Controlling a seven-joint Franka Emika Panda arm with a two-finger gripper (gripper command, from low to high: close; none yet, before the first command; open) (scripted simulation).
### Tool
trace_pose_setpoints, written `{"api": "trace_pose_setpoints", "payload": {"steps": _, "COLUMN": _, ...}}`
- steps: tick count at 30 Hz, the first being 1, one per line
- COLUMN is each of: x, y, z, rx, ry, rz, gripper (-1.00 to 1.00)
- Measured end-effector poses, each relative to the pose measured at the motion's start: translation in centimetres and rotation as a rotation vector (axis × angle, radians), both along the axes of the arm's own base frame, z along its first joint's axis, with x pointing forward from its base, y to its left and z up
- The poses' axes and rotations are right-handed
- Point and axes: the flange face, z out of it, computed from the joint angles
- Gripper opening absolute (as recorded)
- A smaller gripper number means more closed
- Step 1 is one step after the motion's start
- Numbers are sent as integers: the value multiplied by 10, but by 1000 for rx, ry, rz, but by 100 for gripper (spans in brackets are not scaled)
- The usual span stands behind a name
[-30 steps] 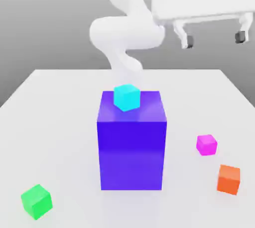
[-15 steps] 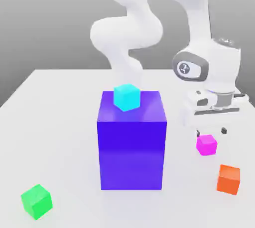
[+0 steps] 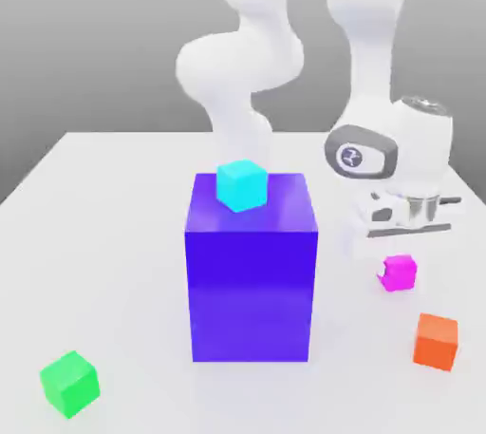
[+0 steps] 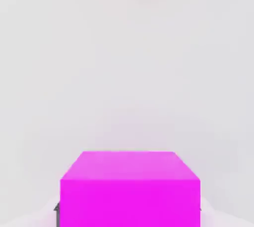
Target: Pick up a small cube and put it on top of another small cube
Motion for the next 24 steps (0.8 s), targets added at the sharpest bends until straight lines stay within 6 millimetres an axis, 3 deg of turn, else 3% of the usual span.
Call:
{"api": "trace_pose_setpoints", "payload": {"steps": 5, "x": 5, "y": -8, "z": 27, "rx": -1, "ry": 14, "rz": -1, "gripper": -100}}
{"api": "trace_pose_setpoints", "payload": {"steps": 19, "x": 122, "y": -37, "z": 73, "rx": 113, "ry": 65, "rz": 75, "gripper": -100}}
{"api": "trace_pose_setpoints", "payload": {"steps": 24, "x": 180, "y": -80, "z": 94, "rx": 173, "ry": 54, "rz": 53, "gripper": -100}}
